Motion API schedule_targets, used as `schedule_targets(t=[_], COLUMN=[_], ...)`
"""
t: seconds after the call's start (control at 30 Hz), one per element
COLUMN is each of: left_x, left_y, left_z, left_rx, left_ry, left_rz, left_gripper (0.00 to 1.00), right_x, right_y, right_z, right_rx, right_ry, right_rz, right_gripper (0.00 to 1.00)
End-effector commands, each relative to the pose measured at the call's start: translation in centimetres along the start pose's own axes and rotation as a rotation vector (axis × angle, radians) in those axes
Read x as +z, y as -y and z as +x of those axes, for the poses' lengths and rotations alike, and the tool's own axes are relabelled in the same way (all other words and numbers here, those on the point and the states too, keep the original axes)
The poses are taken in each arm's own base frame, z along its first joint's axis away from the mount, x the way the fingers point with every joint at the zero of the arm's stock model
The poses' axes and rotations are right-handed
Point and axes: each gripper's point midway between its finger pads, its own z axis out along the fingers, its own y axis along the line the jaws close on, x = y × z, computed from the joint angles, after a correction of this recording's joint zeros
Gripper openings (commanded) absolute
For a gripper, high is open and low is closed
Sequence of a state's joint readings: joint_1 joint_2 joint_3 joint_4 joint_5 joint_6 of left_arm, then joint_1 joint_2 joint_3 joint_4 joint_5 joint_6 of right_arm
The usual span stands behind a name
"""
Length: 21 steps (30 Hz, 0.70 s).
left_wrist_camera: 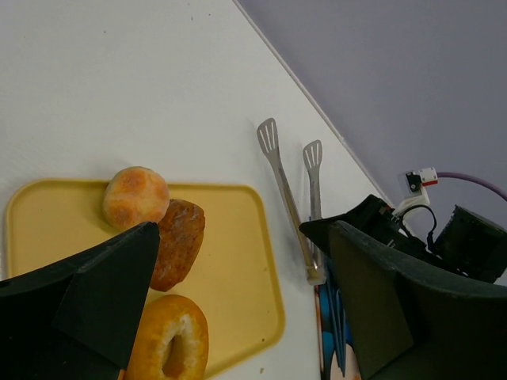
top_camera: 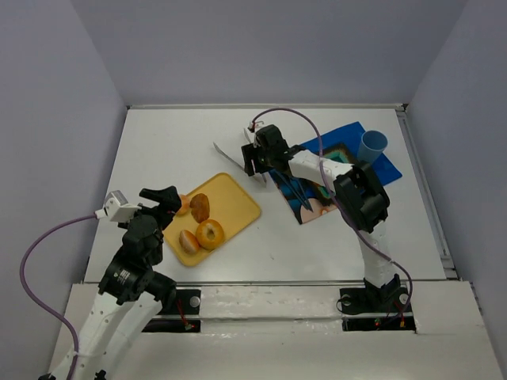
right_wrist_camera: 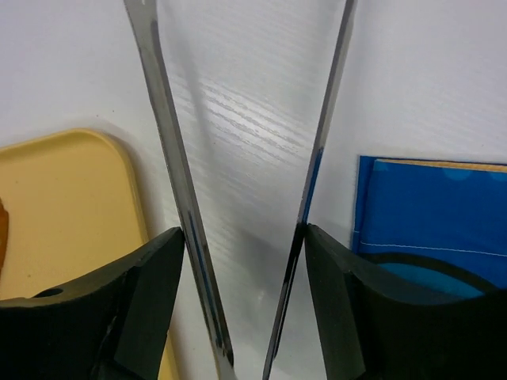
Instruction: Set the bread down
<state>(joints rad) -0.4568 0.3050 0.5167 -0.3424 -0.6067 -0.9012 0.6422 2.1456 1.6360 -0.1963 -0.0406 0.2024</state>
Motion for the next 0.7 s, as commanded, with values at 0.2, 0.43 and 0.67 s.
schedule_targets(t=[0.2, 0.43, 0.67], left_x=[-0.2, -0.3, -0.3], left_y=[0.7, 0.9, 1.2], left_z=[-1.6, -1.7, -1.1], left_rx=[-0.042, -0.044, -0.035], left_ry=[0.051, 0.047, 0.002], left_rz=[0.004, 0.003, -0.006], left_gripper=[0.99, 0.99, 0.99], right_x=[-2.2, -8.2, -17.2], right_y=[-1.3, -2.5, 0.7], right_z=[-5.3, -8.6, -7.6], right_rx=[-0.038, -0.041, 0.077], right_ry=[0.136, 0.248, 0.380], right_rz=[-0.039, -0.052, 0.107], right_gripper=[0.84, 1.00, 1.00])
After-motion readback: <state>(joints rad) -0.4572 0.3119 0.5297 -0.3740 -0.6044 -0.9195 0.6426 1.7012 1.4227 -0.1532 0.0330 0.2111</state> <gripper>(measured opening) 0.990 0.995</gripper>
